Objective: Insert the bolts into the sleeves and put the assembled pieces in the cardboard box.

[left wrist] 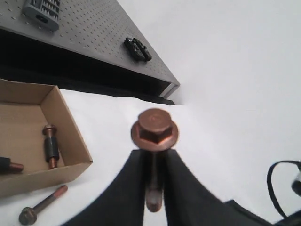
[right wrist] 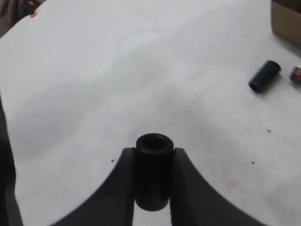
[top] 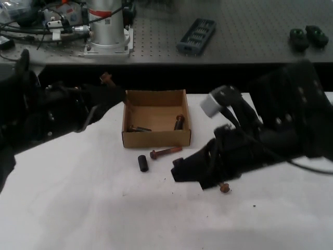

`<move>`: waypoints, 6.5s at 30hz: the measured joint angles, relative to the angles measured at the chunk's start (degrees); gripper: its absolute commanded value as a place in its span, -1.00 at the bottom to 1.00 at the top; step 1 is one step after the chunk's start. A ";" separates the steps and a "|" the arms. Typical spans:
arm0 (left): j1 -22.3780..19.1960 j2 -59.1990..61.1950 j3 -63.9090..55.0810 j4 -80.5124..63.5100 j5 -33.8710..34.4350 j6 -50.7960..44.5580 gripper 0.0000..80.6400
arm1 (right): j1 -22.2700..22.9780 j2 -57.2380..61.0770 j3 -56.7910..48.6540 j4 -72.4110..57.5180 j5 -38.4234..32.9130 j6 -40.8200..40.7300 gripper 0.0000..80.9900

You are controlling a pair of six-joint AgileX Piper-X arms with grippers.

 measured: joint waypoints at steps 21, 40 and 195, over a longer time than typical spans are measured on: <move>-6.62 5.83 -5.19 8.90 12.44 9.69 -0.98 | 0.02 0.02 8.85 -18.77 -2.28 8.61 -0.98; -6.62 5.03 -5.19 11.77 24.98 10.69 -0.98 | 0.02 0.02 9.14 -19.71 -2.27 8.49 -0.98; -1.40 -18.89 -6.10 44.15 -14.63 42.80 0.27 | -3.24 8.94 -5.59 -17.33 3.43 10.09 -0.97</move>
